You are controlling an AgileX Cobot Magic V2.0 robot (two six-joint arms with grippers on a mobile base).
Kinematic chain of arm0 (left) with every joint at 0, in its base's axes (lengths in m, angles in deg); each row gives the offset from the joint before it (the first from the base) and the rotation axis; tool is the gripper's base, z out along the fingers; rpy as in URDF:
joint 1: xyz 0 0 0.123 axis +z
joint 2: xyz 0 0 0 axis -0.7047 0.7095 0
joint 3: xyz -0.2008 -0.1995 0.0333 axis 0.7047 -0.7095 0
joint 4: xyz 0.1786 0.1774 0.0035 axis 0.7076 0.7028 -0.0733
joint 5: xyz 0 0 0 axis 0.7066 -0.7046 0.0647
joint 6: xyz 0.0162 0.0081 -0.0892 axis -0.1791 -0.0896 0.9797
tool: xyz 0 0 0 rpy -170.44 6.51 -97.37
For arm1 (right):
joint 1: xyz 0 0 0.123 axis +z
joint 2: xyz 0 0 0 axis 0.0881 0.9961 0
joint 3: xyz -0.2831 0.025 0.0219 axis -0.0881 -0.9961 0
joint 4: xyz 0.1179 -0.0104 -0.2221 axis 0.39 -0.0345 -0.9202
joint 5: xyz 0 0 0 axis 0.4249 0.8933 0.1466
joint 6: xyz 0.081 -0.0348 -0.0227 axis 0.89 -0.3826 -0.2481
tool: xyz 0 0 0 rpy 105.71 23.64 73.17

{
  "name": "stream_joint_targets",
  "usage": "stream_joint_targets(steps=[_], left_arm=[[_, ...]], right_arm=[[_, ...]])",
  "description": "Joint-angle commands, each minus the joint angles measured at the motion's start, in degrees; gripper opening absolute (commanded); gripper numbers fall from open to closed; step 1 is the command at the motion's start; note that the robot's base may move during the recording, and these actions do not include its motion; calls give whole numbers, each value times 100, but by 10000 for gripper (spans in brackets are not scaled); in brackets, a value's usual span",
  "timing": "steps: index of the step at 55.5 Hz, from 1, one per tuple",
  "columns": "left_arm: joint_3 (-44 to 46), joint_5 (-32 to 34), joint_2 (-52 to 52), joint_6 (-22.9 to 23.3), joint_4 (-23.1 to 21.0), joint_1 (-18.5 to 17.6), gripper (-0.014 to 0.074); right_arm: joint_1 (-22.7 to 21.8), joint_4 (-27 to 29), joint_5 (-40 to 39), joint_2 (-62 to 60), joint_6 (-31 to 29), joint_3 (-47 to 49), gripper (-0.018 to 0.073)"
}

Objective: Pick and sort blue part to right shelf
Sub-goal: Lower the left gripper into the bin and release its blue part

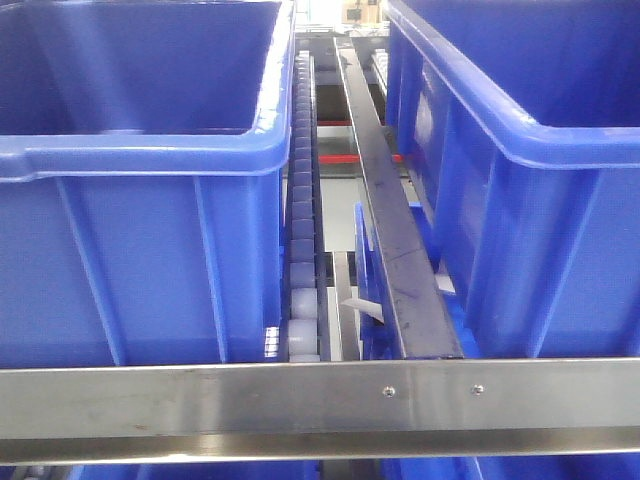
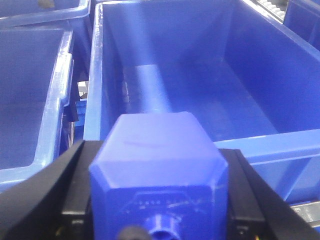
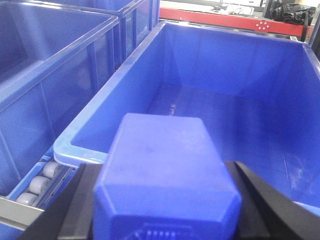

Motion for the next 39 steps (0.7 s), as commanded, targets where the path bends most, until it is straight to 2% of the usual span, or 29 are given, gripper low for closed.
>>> stream_joint_targets(steps=[1, 39], left_arm=[[142, 514, -67, 59, 91, 0, 337], [142, 522, -67, 59, 91, 0, 337]], right_arm=[[-14, -44, -561, -42, -2, 161, 174], [-14, -44, -561, -42, -2, 161, 174]])
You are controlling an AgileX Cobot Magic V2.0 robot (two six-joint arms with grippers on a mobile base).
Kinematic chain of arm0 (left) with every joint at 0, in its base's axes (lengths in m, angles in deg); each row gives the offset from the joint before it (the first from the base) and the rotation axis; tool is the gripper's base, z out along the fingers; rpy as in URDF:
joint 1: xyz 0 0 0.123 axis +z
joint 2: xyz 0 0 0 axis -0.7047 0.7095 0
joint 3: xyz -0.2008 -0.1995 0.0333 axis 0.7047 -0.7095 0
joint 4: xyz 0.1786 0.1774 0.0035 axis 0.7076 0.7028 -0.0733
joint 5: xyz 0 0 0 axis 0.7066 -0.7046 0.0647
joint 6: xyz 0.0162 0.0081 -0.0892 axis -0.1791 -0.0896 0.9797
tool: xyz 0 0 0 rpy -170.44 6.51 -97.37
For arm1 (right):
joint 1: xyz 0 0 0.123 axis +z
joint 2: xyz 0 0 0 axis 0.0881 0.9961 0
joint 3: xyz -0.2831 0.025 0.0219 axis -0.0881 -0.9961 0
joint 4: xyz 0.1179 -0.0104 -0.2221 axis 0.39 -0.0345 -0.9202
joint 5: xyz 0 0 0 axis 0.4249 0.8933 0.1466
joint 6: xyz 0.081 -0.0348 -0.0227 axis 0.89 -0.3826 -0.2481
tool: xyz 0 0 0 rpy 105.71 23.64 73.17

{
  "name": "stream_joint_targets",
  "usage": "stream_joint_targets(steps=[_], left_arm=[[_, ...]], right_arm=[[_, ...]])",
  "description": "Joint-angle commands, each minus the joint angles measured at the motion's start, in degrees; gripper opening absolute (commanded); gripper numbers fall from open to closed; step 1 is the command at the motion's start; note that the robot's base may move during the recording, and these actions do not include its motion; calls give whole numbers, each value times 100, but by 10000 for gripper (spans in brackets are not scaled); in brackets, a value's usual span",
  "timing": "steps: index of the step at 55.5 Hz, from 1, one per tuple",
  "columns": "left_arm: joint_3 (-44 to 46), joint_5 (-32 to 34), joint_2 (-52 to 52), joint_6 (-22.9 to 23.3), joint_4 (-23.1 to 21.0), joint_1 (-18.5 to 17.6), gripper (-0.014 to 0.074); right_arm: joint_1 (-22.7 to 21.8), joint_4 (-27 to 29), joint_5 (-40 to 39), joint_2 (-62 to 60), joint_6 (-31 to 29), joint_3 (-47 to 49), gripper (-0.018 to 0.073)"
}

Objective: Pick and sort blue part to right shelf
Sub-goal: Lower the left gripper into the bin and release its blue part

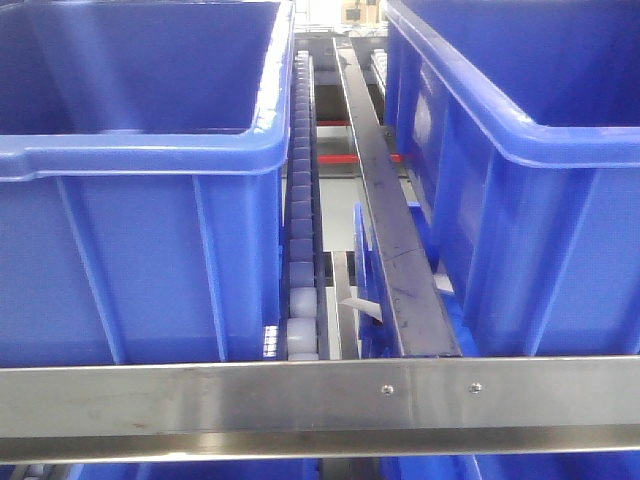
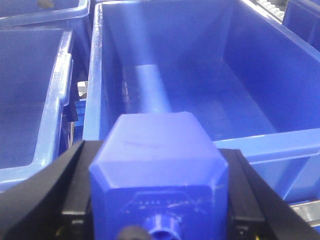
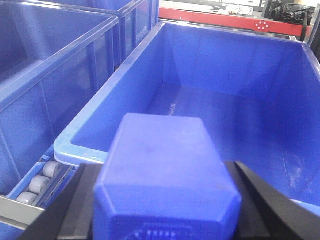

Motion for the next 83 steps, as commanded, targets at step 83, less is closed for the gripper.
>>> stream_joint_targets(steps=[83], left_arm=[[5188, 1116, 10038, -233, -1156, 659, 337]], right_arm=[[-14, -44, -303, -42, -2, 161, 174]])
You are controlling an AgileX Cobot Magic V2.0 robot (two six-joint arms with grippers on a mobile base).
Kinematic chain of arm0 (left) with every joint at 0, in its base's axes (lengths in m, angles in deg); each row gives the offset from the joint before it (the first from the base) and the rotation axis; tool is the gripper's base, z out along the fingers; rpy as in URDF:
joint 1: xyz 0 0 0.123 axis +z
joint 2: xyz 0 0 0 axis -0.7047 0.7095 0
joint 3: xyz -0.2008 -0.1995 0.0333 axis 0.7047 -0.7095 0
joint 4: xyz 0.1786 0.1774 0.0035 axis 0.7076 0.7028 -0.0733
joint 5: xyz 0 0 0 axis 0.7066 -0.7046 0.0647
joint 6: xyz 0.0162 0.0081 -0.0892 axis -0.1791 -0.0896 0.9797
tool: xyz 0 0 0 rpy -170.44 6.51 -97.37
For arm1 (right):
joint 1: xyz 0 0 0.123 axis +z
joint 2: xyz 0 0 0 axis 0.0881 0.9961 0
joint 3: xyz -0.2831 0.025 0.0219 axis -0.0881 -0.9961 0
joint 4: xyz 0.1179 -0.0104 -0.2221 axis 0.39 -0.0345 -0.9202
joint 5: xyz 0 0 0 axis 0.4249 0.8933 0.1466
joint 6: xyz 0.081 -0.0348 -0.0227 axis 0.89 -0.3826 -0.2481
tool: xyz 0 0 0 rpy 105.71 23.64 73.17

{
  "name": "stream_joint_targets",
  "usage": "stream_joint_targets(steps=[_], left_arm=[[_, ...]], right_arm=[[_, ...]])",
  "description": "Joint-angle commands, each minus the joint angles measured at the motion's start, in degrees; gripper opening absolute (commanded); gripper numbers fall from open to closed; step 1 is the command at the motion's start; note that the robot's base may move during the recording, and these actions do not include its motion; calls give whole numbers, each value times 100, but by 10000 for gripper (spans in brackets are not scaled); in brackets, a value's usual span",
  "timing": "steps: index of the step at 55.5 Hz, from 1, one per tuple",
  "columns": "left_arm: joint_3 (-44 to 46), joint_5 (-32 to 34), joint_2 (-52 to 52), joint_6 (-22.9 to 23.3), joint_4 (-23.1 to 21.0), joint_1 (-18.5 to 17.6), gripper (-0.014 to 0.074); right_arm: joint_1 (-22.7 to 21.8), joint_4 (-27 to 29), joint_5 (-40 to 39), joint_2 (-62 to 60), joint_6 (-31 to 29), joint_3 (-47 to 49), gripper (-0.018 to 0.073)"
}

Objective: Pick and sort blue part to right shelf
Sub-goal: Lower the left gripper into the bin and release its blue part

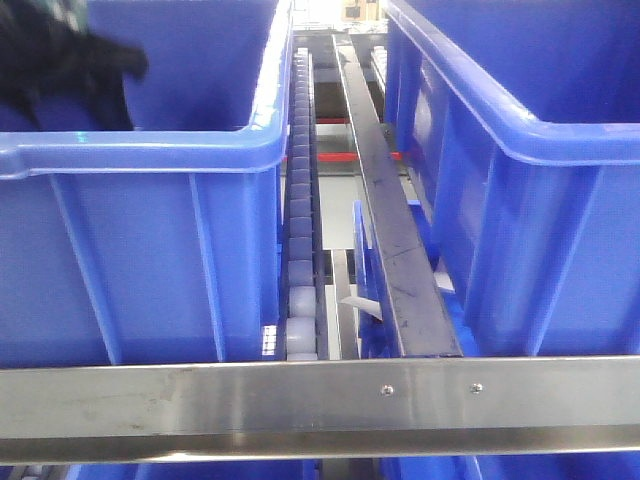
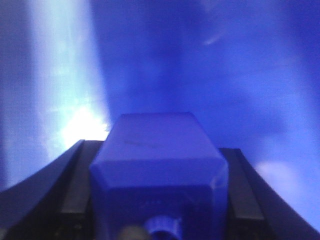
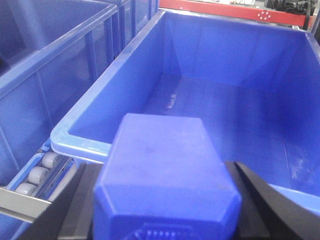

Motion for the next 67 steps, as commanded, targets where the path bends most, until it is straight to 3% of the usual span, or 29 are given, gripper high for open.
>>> stream_joint_targets(steps=[1, 15, 28, 32, 43, 52, 67], left_arm=[[215, 242, -38, 5, -12, 44, 337], [215, 145, 268, -4, -12, 44, 364], [215, 22, 268, -133, -1, 44, 603], [239, -124, 268, -133, -1, 44, 635], [276, -408, -145, -141, -55, 44, 629], [276, -530, -1069, -155, -64, 7, 616], [-598, -355, -2683, -155, -54, -87, 440]], right_arm=[[-14, -44, -486, -42, -2, 161, 174], [-14, -44, -486, -42, -2, 161, 174], [-14, -44, -486, -42, -2, 161, 174], [-14, -44, -486, -42, -2, 161, 174], [-14, -44, -486, -42, -2, 161, 174], [-14, -44, -486, -42, -2, 161, 174], [-14, -44, -486, -42, -2, 161, 174]])
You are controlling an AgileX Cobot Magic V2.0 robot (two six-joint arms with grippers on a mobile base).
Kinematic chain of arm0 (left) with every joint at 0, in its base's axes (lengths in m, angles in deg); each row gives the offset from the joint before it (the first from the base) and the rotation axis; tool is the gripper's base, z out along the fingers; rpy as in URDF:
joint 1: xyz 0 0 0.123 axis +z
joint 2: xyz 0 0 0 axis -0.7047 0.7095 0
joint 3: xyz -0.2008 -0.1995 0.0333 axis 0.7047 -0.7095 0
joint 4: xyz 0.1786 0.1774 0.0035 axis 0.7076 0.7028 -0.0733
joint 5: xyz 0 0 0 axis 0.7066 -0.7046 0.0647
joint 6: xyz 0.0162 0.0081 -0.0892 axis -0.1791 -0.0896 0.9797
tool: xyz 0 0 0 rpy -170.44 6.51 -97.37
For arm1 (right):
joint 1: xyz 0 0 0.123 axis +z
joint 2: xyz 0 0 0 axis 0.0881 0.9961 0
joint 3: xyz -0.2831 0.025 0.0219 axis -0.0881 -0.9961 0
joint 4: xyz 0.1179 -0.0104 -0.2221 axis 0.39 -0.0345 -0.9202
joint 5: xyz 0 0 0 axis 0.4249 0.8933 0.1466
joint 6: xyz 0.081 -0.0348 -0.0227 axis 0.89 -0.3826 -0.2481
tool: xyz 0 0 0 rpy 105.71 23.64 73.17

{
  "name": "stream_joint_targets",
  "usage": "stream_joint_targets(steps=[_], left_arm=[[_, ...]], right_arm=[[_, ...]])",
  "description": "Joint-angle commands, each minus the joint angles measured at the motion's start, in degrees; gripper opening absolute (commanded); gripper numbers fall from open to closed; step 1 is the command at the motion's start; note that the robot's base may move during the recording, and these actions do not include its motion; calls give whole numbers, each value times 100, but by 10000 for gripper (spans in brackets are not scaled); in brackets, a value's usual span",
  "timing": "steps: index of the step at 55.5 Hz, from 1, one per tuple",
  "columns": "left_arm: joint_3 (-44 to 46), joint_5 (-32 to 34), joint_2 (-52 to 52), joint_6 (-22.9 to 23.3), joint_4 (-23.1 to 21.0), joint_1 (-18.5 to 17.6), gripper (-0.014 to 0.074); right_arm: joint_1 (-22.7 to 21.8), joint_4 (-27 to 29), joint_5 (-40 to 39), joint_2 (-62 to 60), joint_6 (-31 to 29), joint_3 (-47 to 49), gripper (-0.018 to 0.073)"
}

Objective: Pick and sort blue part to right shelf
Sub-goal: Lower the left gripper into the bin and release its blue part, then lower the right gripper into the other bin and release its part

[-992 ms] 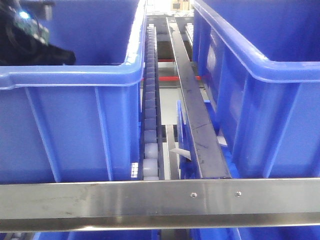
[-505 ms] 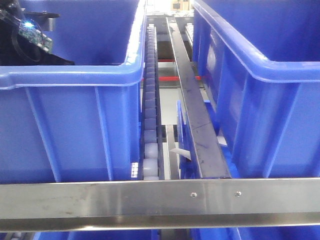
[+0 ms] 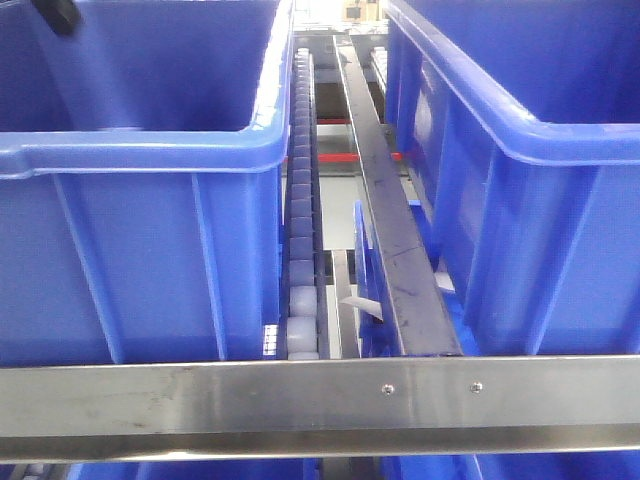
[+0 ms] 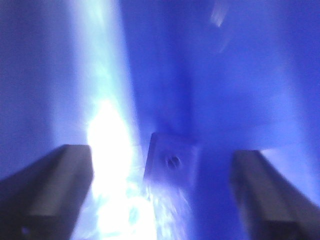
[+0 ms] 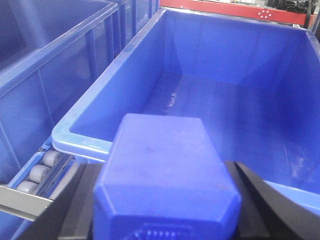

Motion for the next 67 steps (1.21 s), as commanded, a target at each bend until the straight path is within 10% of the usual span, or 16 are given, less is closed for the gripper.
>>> stream_joint_targets(steps=[1, 26, 67], left_arm=[[-290, 396, -680, 0, -1, -45, 429], [-3275, 1954, -3997, 0, 126, -45, 126], [-4532, 2127, -6634, 0, 512, -45, 122]], right_arm=[[-14, -44, -495, -42, -2, 161, 174], [-14, -61, -496, -42, -2, 161, 174], [-43, -457, 488, 4203, 1063, 3245, 174]])
